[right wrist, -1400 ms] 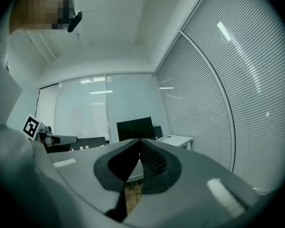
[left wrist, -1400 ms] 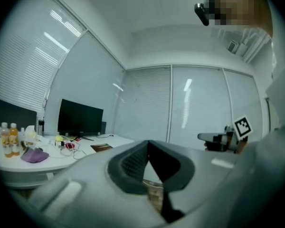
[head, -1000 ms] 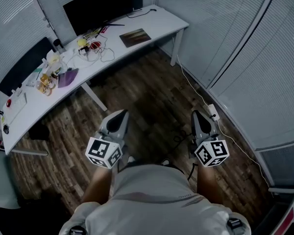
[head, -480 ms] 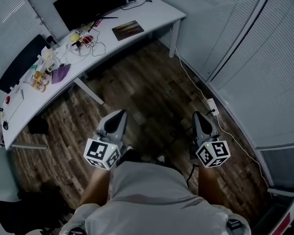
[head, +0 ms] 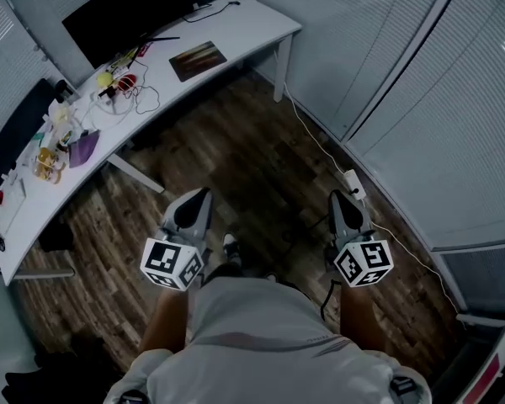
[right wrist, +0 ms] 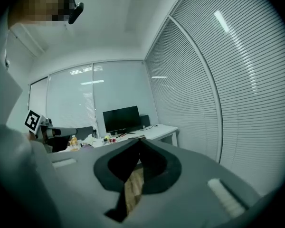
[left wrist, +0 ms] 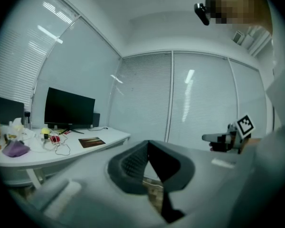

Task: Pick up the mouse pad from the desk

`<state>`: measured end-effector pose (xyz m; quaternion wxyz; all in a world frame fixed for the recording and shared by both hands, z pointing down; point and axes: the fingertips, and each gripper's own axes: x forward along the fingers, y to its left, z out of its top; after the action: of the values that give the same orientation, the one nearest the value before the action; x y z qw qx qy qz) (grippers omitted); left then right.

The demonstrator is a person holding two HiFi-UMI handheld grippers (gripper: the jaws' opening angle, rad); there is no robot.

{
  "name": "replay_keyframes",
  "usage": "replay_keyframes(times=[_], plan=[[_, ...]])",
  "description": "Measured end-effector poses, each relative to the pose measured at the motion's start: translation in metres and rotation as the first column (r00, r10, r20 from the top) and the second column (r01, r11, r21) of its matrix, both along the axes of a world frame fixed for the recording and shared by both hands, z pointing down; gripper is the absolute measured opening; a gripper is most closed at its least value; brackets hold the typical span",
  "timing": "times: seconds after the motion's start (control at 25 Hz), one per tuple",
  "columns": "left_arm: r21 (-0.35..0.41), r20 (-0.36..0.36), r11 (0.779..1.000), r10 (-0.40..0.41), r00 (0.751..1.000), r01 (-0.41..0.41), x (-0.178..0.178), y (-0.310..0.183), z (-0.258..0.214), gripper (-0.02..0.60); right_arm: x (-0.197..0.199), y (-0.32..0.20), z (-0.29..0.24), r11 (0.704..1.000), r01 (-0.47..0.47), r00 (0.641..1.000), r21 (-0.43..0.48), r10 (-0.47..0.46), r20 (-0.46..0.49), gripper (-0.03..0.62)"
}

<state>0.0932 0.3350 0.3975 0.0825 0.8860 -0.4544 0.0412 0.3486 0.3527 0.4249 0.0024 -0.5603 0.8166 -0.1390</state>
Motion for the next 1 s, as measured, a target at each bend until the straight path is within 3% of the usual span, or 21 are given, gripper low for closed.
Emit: replay_keyframes(times=[0.16,0.32,0.76,1.0], plan=[[0.024,0.002,0.999,0.021,1.000,-0.021,-0.001,-0.052,-0.008,0.003,0.002,-0.040,-0.003,0.999,-0.036,0.999,-0.009,0.036,-0.020,0.006],[0.030,-0.010,0.999,0.026,1.000,-0.026,-0.022,-0.096,-0.013,0.003,-0.022,-0.088,-0.009,0.999,-0.031,0.999,-0.012,0.031,-0.028,0.006],[-0.007,-0.023,0.997,-0.082,0.996,0.082,-0.159,-0.175,0.000,0.003,-0.167,-0.194,-0.020,0.995,0.100,0.991,-0.025,-0.102,-0.090,0.006],[-0.016,-0.053,0.991,-0.133,0.990,0.132,-0.191,-0.205,0.002,0.002,-0.202,-0.242,-0.019,0.987,0.152,0.983,-0.044,-0.156,-0.094,0.006]])
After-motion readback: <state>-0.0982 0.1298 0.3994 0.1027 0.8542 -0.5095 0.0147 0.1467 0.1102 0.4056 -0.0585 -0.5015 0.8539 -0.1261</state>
